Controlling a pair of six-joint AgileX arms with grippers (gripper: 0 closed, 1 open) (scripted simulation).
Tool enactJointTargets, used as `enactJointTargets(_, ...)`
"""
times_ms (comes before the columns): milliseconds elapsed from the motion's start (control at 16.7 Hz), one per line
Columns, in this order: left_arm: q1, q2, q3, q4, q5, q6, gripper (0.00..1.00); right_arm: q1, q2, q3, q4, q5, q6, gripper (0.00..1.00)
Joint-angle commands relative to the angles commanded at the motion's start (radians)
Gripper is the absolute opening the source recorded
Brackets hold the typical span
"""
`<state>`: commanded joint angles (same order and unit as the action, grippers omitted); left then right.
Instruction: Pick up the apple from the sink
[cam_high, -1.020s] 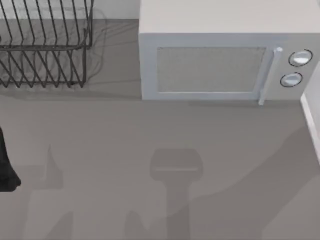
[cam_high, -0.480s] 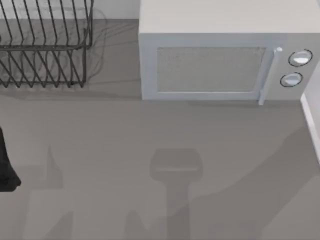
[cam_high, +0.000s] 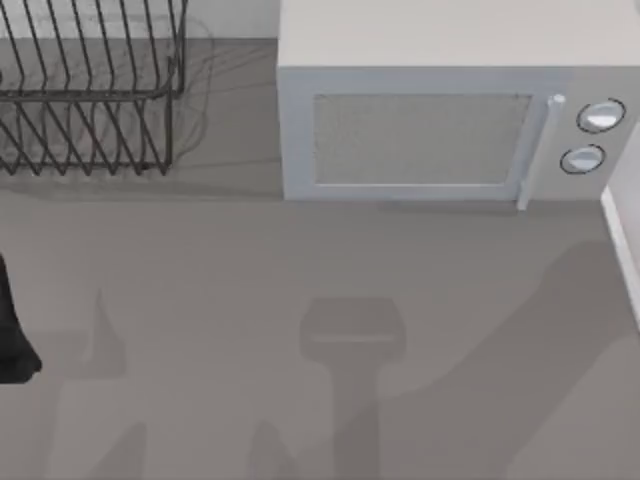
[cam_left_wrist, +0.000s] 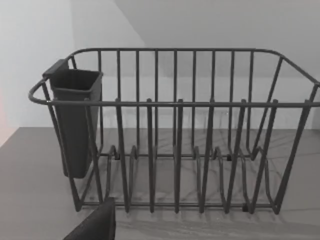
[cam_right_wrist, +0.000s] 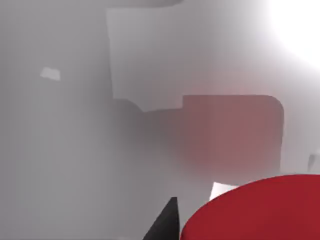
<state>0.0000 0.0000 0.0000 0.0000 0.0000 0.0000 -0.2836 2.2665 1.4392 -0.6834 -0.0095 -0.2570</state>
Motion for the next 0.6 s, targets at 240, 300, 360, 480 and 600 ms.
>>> enactJointTargets(240,0.000,0.000,0.000,0.000,0.000,0.000,1.00,-0.003,-0.061,0.182,-0.266,-0.001,-0.004,0.00)
enactJointTargets(300,0.000,0.000,0.000,0.000,0.000,0.000,1.00,-0.003,-0.081,0.232,-0.344,-0.001,-0.004,0.00)
enactJointTargets(360,0.000,0.000,0.000,0.000,0.000,0.000,1.00,-0.004,-0.102,0.281,-0.423,-0.001,-0.005,0.00)
enactJointTargets(480,0.000,0.000,0.000,0.000,0.000,0.000,1.00,-0.004,-0.146,0.374,-0.570,-0.002,-0.006,0.00)
enactJointTargets(600,0.000,0.000,0.000,0.000,0.000,0.000,1.00,-0.004,-0.188,0.453,-0.683,-0.002,-0.006,0.00)
